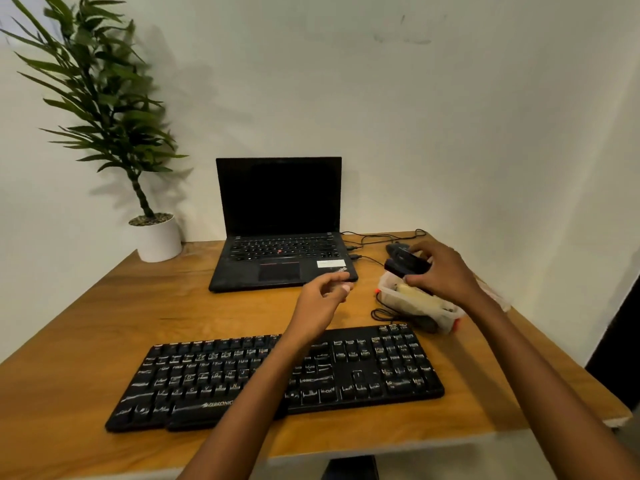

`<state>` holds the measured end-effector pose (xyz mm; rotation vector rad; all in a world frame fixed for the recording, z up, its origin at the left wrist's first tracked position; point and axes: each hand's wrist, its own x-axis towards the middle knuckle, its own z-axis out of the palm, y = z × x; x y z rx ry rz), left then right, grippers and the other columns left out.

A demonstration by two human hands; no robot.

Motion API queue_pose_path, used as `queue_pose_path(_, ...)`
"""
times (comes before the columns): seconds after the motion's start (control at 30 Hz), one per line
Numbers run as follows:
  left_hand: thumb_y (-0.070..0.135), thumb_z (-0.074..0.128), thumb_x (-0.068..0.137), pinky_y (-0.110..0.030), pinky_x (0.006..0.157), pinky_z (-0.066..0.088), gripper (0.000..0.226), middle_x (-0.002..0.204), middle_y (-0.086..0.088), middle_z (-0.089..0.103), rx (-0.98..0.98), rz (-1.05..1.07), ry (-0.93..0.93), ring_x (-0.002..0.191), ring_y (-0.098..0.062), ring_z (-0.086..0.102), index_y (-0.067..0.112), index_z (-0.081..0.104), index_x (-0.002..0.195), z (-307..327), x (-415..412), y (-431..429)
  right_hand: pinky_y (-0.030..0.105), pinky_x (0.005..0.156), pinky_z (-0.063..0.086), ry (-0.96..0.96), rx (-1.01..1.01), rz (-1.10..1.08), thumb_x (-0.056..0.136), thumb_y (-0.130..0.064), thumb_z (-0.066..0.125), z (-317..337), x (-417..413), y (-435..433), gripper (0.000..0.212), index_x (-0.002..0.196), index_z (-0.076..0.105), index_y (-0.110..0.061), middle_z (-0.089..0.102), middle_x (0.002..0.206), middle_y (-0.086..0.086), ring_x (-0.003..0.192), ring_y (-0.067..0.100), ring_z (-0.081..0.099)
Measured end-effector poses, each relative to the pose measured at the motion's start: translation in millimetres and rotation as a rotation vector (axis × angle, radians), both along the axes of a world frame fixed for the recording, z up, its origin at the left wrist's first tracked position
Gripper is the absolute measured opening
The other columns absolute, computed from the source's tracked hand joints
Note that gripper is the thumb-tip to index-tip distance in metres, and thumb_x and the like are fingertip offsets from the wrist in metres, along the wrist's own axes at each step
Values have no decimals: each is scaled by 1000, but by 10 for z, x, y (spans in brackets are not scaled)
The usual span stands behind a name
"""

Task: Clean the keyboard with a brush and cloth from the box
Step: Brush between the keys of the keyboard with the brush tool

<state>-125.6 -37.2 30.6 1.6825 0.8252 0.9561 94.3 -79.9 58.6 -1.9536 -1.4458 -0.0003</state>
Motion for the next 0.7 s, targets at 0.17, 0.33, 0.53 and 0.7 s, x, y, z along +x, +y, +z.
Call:
queue_pose_path(0.17,35,61,86,-30,86,55,46,111,0,68,-357,-147,-291,101,-17,67,29,46,129,-40,-53,-613,25,83,40,122,289,117,66,-16,79,-218,-862,-634,61,121,54,-23,47,110,-6,102,11,45)
queue_pose_path(0.33,9,65,86,-20,67,53,34,102,-9,71,-405,-18,-410,93,-18,69,21,56,116,-231,-48,-849,15,82,35,119,466,23,67,-34,63,-621,-1317,-819,54,117,58,-16,46,106,-8,101,13,46)
queue_pose_path(0.53,5,67,83,-19,70,54,38,104,-7,69,-307,55,-324,91,-12,68,16,58,119,-289,-141,-862,16,79,36,163,508,12,66,-30,63,-787,-1471,-801,53,117,59,-13,43,106,-8,99,21,51)
queue_pose_path(0.7,3,67,83,-16,63,52,26,89,-2,70,-204,50,-294,73,-4,69,18,62,104,-299,-187,-835,13,80,38,211,527,50,64,-24,68,-805,-1492,-809,54,117,58,-15,43,107,-9,101,16,52)
